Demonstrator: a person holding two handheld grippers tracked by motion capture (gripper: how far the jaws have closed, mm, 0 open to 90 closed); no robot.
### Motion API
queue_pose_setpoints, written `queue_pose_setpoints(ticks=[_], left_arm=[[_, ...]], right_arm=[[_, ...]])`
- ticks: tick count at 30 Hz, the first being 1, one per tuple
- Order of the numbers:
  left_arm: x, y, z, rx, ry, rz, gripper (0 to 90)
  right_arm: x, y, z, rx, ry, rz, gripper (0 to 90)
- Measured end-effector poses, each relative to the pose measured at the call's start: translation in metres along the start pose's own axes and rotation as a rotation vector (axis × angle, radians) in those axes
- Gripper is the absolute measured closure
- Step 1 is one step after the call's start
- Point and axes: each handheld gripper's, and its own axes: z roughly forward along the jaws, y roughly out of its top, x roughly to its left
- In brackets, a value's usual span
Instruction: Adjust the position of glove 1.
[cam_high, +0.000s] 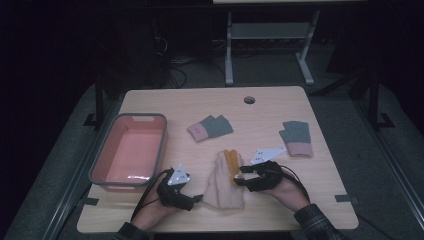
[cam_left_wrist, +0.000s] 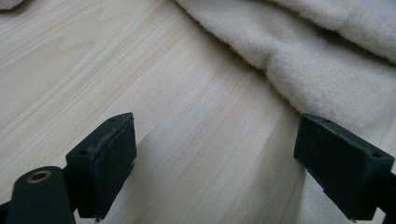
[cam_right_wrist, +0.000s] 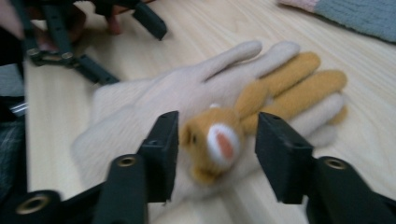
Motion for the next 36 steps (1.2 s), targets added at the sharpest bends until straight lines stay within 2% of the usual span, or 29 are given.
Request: queue_pose_setpoints(ticks=[3,6,9,13,15,17,20,22,25,26,31,36], left_arm=[[0.000,0.000,0.000,0.002,0.000,0.001,12.3],[0.000,0.000,0.000,0.001,0.000,0.001,12.3],[0.000,0.000,0.000,0.006,0.000,0.004,12.3],[0.000,0.000,0.000,0.006,0.000,0.005,12.3],[0.000,0.000,0.000,0.005,0.000,0.004,12.3],[0.000,0.000,0.000,0.005,0.000,0.005,12.3],[0.000,0.000,0.000,0.005,0.000,0.005,12.3],[0.000,0.000,0.000,0.006,0.000,0.007,12.3],[0.000,0.000,0.000,0.005,0.000,0.005,12.3],[0.000,0.000,0.000,0.005,0.000,0.005,12.3],[0.000,0.000,0.000,0.006,0.000,0.005,12.3],[0.000,0.000,0.000,0.006,0.000,0.005,12.3]], right_arm=[[0.003,-0.006,-0.008,-0.001,0.034,-0.018,59.2],[0.012,-0.012,-0.012,0.012,0.070,-0.051,61.7],[0.021,-0.018,-0.010,0.033,0.101,-0.078,62.2],[0.034,-0.021,0.001,0.065,0.147,-0.108,59.7],[0.037,-0.021,0.006,0.083,0.159,-0.120,58.4],[0.041,-0.020,0.012,0.096,0.157,-0.152,57.1],[0.044,-0.022,0.022,0.139,0.130,-0.187,60.7],[0.046,-0.022,0.024,0.140,0.126,-0.182,65.9],[0.045,-0.022,0.024,0.147,0.109,-0.180,79.4],[0.045,-0.022,0.023,0.150,0.112,-0.175,80.9],[0.043,-0.020,0.020,0.136,0.112,-0.173,83.1],[0.042,-0.011,0.010,0.069,0.120,-0.131,83.0]])
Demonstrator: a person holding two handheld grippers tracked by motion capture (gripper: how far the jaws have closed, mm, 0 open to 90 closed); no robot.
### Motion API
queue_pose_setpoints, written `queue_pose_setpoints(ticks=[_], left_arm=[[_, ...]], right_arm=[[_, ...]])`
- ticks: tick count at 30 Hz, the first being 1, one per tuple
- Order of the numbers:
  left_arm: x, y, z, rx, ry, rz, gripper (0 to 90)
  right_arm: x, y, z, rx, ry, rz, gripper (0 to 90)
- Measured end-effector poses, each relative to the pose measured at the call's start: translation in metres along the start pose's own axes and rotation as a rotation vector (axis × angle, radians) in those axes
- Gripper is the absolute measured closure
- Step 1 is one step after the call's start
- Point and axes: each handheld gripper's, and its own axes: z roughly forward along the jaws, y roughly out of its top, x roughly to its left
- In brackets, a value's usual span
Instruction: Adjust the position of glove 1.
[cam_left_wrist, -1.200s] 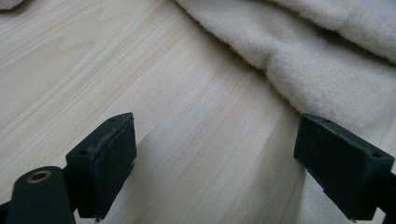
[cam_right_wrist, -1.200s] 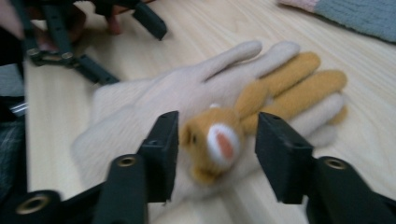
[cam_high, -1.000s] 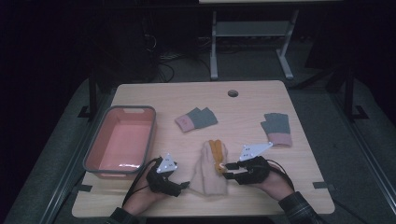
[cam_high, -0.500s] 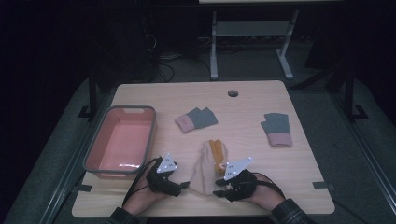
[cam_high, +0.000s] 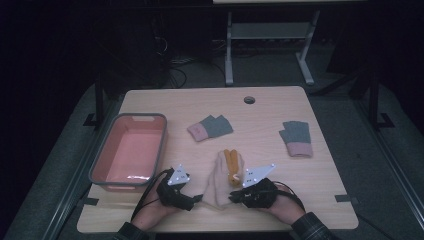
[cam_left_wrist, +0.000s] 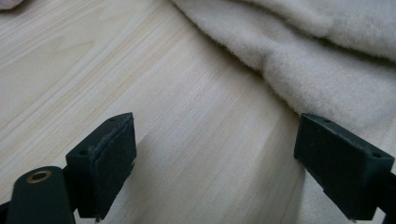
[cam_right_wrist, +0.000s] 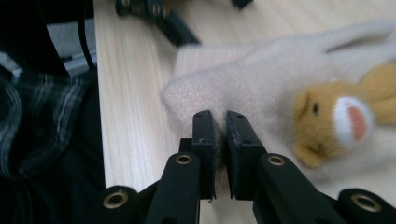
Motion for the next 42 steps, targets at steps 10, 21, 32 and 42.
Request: queue_pose_setpoints(ticks=[10,21,32,42], left_arm=[[0.000,0.000,0.000,0.004,-0.002,0.002,12.3],[0.000,0.000,0.000,0.002,0.002,0.003,12.3],[0.000,0.001,0.000,0.002,-0.001,-0.003,12.3],[0.000,0.011,-0.008,0.048,0.015,-0.067,27.1]], right_arm=[[0.007,0.028,0.002,-0.079,-0.020,-0.006,83.1],[0.013,0.029,0.032,0.009,-0.017,-0.042,75.8],[0.007,0.021,0.012,-0.061,-0.064,0.020,36.7],[-0.024,-0.008,-0.020,-0.067,-0.149,0.115,24.5]])
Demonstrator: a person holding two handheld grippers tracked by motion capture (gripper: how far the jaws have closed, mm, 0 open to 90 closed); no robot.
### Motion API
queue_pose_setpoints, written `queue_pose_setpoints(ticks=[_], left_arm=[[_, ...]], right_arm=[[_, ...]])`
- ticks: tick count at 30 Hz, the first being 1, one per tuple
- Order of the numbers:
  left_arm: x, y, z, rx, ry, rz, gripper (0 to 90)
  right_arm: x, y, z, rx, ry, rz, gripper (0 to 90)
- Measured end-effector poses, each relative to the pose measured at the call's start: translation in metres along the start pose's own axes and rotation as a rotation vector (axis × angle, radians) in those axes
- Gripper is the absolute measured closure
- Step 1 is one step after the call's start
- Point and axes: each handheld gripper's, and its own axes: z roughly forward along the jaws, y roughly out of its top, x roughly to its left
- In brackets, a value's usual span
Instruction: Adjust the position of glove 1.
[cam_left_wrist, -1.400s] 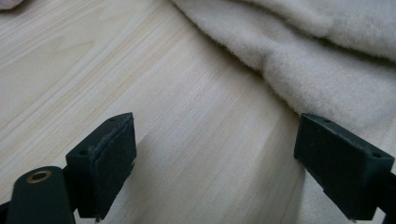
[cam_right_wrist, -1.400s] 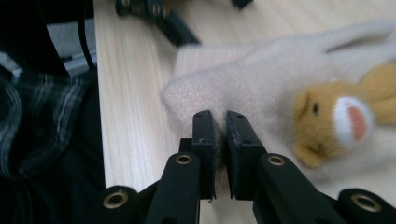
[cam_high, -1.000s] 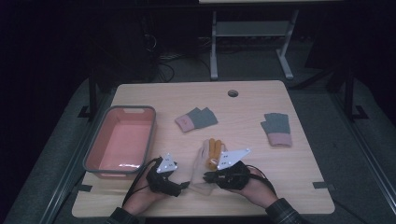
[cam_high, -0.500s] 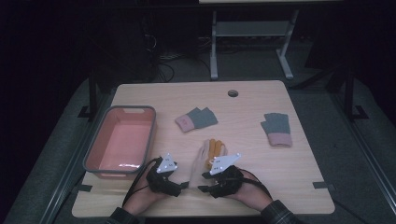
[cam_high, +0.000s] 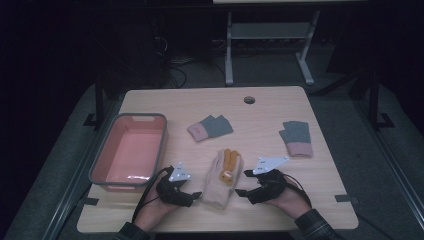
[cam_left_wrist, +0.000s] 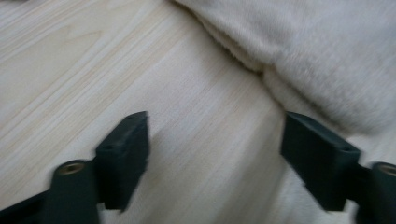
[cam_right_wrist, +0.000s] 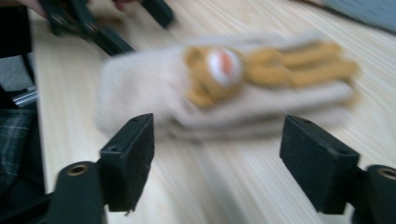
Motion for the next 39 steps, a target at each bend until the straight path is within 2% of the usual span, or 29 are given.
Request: queue_pose_setpoints(ticks=[1,2,4,7,11,14,20,23,24,27,39], left_arm=[[0.000,0.001,-0.002,-0.007,-0.002,-0.007,31.3],[-0.002,0.004,-0.006,-0.027,-0.007,-0.035,35.2],[-0.002,0.009,-0.013,-0.038,-0.011,-0.046,44.2],[-0.006,0.018,-0.024,-0.093,-0.060,-0.055,68.2],[-0.018,0.033,-0.026,-0.119,-0.145,-0.032,88.7],[-0.029,0.042,-0.018,-0.097,-0.188,0.009,89.5],[-0.055,0.055,0.007,-0.065,-0.279,0.052,89.4],[-0.064,0.057,0.022,-0.022,-0.293,0.069,89.5],[-0.064,0.057,0.025,-0.005,-0.288,0.076,89.5],[-0.059,0.052,0.027,0.007,-0.299,0.045,89.5],[-0.032,0.036,0.003,0.038,-0.234,0.033,89.0]], right_arm=[[-0.004,-0.003,-0.003,0.008,-0.013,0.018,23.2],[-0.008,-0.006,-0.004,0.013,-0.022,0.028,22.4],[-0.017,-0.015,-0.009,0.027,-0.044,0.050,19.7],[-0.028,-0.030,-0.018,0.052,-0.093,0.077,18.3],[-0.038,-0.045,-0.027,0.056,-0.151,0.102,15.0],[-0.046,-0.055,-0.031,0.063,-0.193,0.121,13.5],[-0.057,-0.063,-0.031,0.047,-0.253,0.135,12.2],[-0.060,-0.066,-0.027,0.063,-0.268,0.136,10.0],[-0.060,-0.066,-0.027,0.060,-0.271,0.134,9.3],[-0.062,-0.067,-0.026,0.046,-0.275,0.126,8.8],[-0.062,-0.067,-0.025,0.044,-0.273,0.127,8.7]])
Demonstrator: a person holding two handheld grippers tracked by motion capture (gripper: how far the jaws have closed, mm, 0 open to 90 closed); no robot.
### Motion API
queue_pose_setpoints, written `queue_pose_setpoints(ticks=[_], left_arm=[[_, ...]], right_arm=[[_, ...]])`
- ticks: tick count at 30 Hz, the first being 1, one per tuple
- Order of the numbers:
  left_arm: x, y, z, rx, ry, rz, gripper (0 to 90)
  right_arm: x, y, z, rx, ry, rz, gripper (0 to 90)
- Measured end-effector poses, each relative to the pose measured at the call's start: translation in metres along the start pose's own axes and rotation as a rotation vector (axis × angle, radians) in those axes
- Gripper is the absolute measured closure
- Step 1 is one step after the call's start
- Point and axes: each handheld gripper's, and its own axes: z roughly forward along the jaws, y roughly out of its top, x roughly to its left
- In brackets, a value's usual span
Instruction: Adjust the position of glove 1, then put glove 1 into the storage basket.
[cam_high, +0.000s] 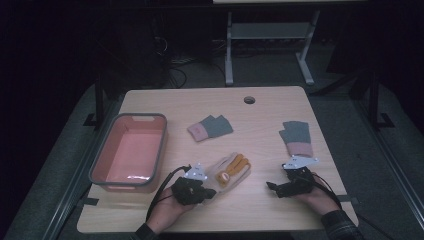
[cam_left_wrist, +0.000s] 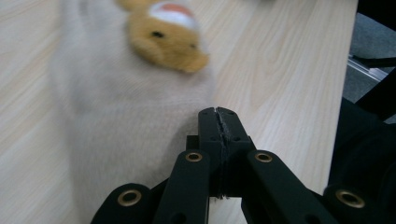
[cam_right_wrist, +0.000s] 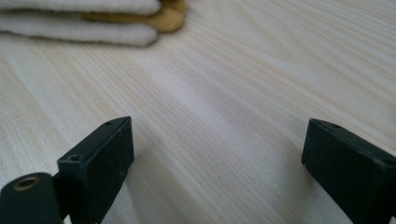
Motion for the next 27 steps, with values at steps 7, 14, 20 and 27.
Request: queue_pose_setpoints(ticks=[7,14,20,27], left_arm=[[0.007,-0.002,-0.010,-0.006,0.026,-0.010,86.2],[0.009,0.010,-0.014,-0.038,0.015,0.002,54.6],[0.016,0.023,-0.007,-0.019,0.051,0.060,21.4],[0.024,0.032,0.012,0.016,0.058,0.099,13.2]], right_arm=[[0.000,0.000,0.000,0.000,0.000,0.000,8.7],[0.000,0.000,0.000,0.000,0.000,0.000,8.7],[0.000,0.000,0.000,0.001,0.000,0.001,8.7],[0.000,0.000,0.000,0.000,0.000,0.001,8.7]])
